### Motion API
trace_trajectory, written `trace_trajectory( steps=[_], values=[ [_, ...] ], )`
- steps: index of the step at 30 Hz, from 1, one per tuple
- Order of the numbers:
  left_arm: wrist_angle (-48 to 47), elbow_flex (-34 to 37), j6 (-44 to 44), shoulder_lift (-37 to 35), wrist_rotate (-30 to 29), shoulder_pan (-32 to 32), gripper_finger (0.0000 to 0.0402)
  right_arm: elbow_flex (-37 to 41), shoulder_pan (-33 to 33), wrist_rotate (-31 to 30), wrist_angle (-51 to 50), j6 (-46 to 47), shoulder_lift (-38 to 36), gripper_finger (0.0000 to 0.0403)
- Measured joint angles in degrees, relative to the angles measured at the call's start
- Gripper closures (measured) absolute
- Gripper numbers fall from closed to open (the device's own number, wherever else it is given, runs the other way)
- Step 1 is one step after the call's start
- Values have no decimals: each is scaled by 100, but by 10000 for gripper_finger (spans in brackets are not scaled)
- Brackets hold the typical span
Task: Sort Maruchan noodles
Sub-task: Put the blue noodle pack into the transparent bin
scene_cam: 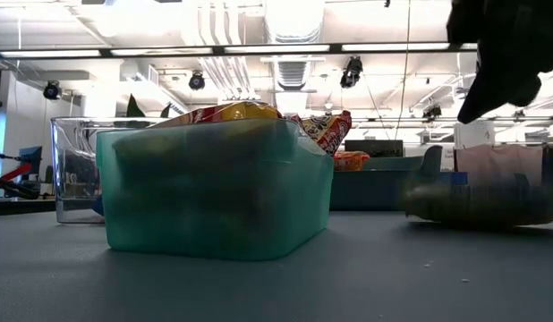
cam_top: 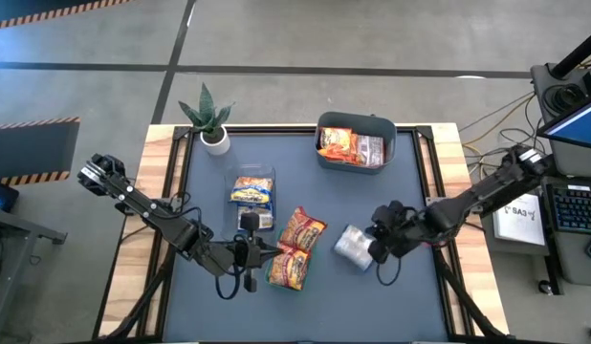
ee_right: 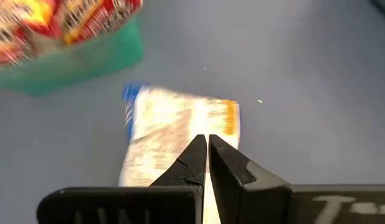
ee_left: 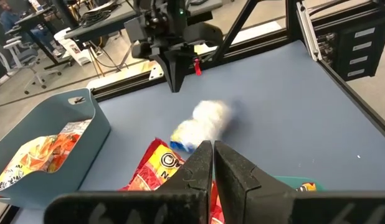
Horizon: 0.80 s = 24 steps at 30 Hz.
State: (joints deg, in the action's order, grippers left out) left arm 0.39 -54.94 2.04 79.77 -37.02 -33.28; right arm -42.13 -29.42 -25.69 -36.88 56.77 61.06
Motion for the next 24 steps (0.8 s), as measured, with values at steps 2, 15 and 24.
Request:
trace_trajectory(
  steps=[2,15,24],
  values=[
    [23,0,0,0,-2,2,402,348,3,-2,347,32,-319,394],
    [2341,0,96,816,2,75,402,1547,-71,371,1039,672,-1211,394],
    [2568,-1663,882,3007,8,494,402,1559,-247,741,1258,778,-1222,387]
  ],
)
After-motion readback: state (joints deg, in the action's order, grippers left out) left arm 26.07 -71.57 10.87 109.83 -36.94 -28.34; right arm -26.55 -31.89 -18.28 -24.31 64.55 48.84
